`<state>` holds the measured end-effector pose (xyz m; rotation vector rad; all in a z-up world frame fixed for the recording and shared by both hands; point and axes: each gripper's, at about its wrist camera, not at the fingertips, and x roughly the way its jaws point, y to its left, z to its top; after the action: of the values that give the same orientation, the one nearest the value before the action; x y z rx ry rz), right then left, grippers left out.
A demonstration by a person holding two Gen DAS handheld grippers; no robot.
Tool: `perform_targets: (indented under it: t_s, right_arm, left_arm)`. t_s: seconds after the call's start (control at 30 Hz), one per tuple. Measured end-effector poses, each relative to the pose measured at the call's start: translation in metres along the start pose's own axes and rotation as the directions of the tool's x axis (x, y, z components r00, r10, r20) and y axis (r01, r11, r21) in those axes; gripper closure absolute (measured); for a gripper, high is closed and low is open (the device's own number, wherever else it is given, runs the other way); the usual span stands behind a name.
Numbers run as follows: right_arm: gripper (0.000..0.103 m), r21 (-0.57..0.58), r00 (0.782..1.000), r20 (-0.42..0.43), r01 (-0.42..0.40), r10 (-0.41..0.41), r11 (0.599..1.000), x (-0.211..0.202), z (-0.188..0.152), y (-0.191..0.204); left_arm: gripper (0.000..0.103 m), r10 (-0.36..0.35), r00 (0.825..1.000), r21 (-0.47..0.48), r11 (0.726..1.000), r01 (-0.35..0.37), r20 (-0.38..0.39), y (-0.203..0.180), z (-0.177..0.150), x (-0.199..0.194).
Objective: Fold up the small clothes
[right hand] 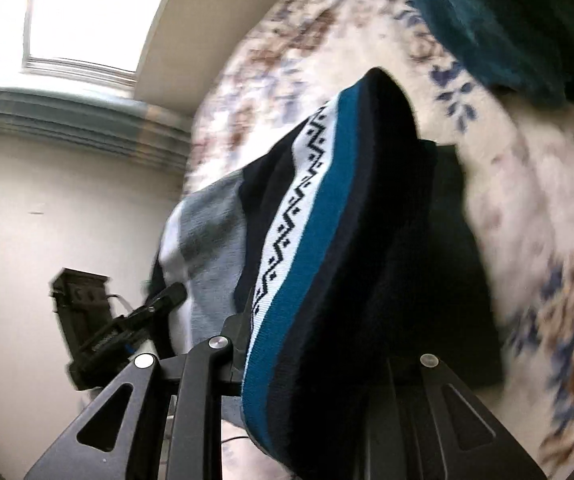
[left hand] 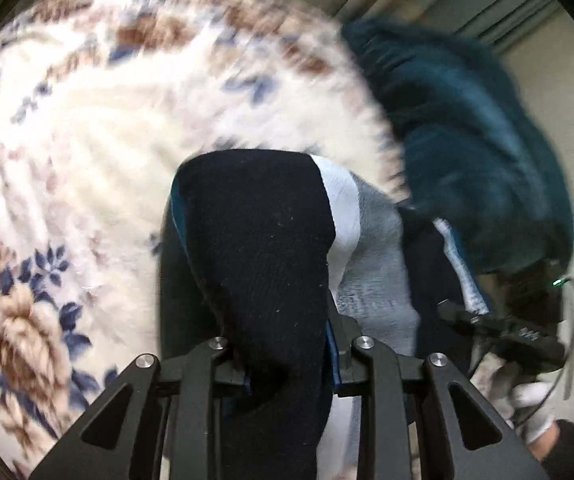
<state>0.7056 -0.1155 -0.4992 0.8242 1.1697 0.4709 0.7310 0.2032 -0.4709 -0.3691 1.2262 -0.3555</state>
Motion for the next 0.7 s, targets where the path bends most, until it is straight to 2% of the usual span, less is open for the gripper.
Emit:
perform_targets:
  t_s: [0.1, 0.2, 0.23, 0.27, 0.3, 0.33, 0.37, 0.4, 0.47, 0.5, 0.53, 0.6, 0.67, 0.7]
  right_arm:
    - [0.078, 0.022, 0.994, -0.06, 0.088, -0.086, 0.996, 0.031, 0.018, -0.031]
    - [0.07, 0.013, 0.984, -0.095, 0.154, -0.152, 0.988, 0.044, 0.023, -0.042]
    - [0.06, 0.011, 0.983, -0.092, 0.163, -0.161, 0.987, 0.041, 0.023, -0.043]
    - [0.057, 0.003, 0.977, -0.084, 0.197, -0.196, 0.98, 0.037, 0.023, -0.041]
    - [0.057, -0.015, 0.968, -0.067, 0.243, -0.243, 0.97, 0.031, 0.02, -0.037]
    - [0.049, -0.046, 0.955, -0.048, 0.291, -0.294, 0.955, 0.028, 0.019, -0.031]
    - [0.043, -0.101, 0.918, -0.012, 0.393, -0.396, 0.914, 0.021, 0.014, -0.016]
    - [0.04, -0.128, 0.89, 0.011, 0.453, -0.455, 0.882, 0.024, 0.012, -0.011]
    - [0.025, -0.171, 0.829, 0.066, 0.558, -0.555, 0.812, 0.016, 0.0, 0.012]
    - [0.0, -0.183, 0.794, 0.088, 0.607, -0.602, 0.773, 0.013, -0.008, 0.022]
    - [0.0, -0.19, 0.77, 0.101, 0.637, -0.631, 0.747, 0.011, -0.013, 0.026]
    - [0.0, -0.196, 0.706, 0.155, 0.707, -0.691, 0.679, 0.0, -0.031, 0.042]
    - [0.0, -0.187, 0.661, 0.182, 0.75, -0.728, 0.635, -0.012, -0.047, 0.054]
    - [0.0, -0.183, 0.652, 0.19, 0.758, -0.734, 0.626, -0.023, -0.058, 0.06]
  left_arm:
    - [0.073, -0.002, 1.0, 0.0, 1.0, 0.002, -0.022, 0.016, 0.0, 0.021]
    - [0.069, -0.006, 1.0, -0.002, 1.0, 0.006, -0.031, 0.016, 0.0, 0.017]
    - [0.069, 0.012, 1.0, 0.001, 1.0, -0.012, -0.025, 0.013, -0.002, 0.013]
    - [0.069, 0.028, 1.0, 0.007, 1.0, -0.028, -0.013, 0.009, -0.003, 0.009]
    - [0.066, 0.081, 0.997, 0.024, 0.996, -0.081, 0.007, 0.002, -0.004, 0.003]
    - [0.063, 0.146, 0.989, 0.046, 0.988, -0.147, 0.033, -0.008, -0.009, -0.004]
    - [0.06, 0.212, 0.976, 0.06, 0.975, -0.216, 0.056, -0.017, -0.014, -0.01]
    - [0.056, 0.274, 0.959, 0.072, 0.958, -0.279, 0.074, -0.025, -0.02, -0.016]
    - [0.044, 0.324, 0.939, 0.079, 0.939, -0.334, 0.114, -0.035, -0.031, -0.027]
    - [0.021, 0.356, 0.925, 0.081, 0.926, -0.368, 0.135, -0.04, -0.038, -0.033]
    - [0.009, 0.373, 0.917, 0.079, 0.919, -0.387, 0.144, -0.044, -0.043, -0.037]
    - [0.009, 0.409, 0.897, 0.078, 0.902, -0.426, 0.165, -0.053, -0.056, -0.047]
    - [0.009, 0.431, 0.886, 0.083, 0.89, -0.449, 0.17, -0.061, -0.064, -0.054]
    - [0.009, 0.438, 0.882, 0.082, 0.886, -0.456, 0.174, -0.064, -0.067, -0.057]
